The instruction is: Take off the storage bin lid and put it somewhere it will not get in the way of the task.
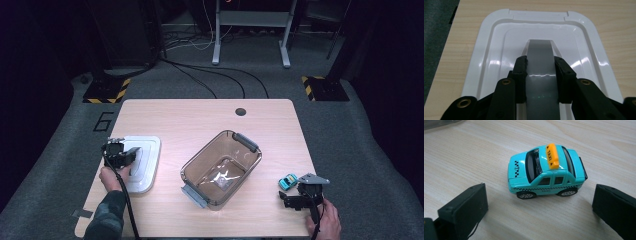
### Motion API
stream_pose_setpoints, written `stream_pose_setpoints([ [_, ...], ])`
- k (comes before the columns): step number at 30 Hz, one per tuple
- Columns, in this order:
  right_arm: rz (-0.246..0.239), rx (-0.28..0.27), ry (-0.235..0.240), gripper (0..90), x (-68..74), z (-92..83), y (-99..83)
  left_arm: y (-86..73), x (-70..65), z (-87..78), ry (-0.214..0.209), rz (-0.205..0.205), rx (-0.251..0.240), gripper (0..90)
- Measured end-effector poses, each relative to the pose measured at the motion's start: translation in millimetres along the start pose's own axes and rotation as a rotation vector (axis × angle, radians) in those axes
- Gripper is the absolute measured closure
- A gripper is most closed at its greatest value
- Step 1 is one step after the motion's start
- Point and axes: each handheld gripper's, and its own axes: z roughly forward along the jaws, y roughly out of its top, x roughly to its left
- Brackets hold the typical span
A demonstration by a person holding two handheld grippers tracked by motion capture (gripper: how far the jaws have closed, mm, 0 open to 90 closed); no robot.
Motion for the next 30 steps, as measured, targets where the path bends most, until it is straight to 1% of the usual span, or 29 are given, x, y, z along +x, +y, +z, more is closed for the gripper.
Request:
stream_pose_setpoints([
  [3,0.000,0.000,0.000,0.0,0.0,0.0,0.0,-2.3,0.3,2.8,0.003,0.024,0.010,66.8],
  [6,-0.001,0.000,0.000,0.0,0.0,0.0,0.0,-3.7,1.3,3.9,0.002,0.025,-0.010,66.8],
  [8,-0.001,0.000,0.000,0.0,0.0,0.0,0.0,-3.7,1.6,4.0,0.004,0.025,-0.010,66.4],
  [10,0.000,0.000,0.000,0.0,0.0,0.0,0.0,-3.5,1.5,4.0,0.006,0.014,-0.006,57.8],
  [12,0.000,0.000,0.000,0.0,0.0,-0.1,0.0,-3.3,0.8,3.3,0.011,0.014,0.004,45.1],
  [14,-0.001,0.000,0.000,0.0,0.0,0.0,-0.1,-3.3,0.3,-0.2,0.003,0.004,-0.013,32.2],
  [15,-0.001,0.000,0.000,0.0,-0.1,0.0,-0.1,-2.9,0.2,-2.3,0.000,0.007,-0.013,25.0],
  [16,-0.001,0.000,0.000,0.0,0.0,0.0,0.0,-2.7,-0.3,-4.1,-0.008,0.008,-0.015,18.6],
  [18,0.000,0.000,0.000,0.0,0.0,0.0,0.0,-2.8,-0.9,-6.7,-0.048,0.019,-0.009,3.3],
  [19,0.000,0.000,0.000,0.0,-0.1,0.0,0.0,-3.4,-1.6,-9.8,-0.059,0.036,-0.017,0.0],
  [20,0.000,0.000,0.000,0.0,-0.1,-0.1,0.0,-4.6,-3.0,-14.8,-0.072,0.053,-0.042,0.0],
  [22,0.000,0.000,0.000,0.0,0.0,-0.1,0.0,-6.5,-5.2,-19.2,-0.091,0.077,-0.052,0.0],
  [24,-0.001,0.000,0.000,0.0,0.0,0.0,0.0,-10.2,-8.4,-24.1,-0.100,0.108,-0.070,0.0],
  [26,-0.001,0.000,0.000,0.0,0.0,0.0,0.0,-13.9,-10.8,-28.1,-0.109,0.135,-0.077,0.0],
  [30,-0.001,0.000,0.000,0.0,0.0,0.0,0.0,-23.5,-16.0,-34.8,-0.128,0.145,-0.115,0.0],
])
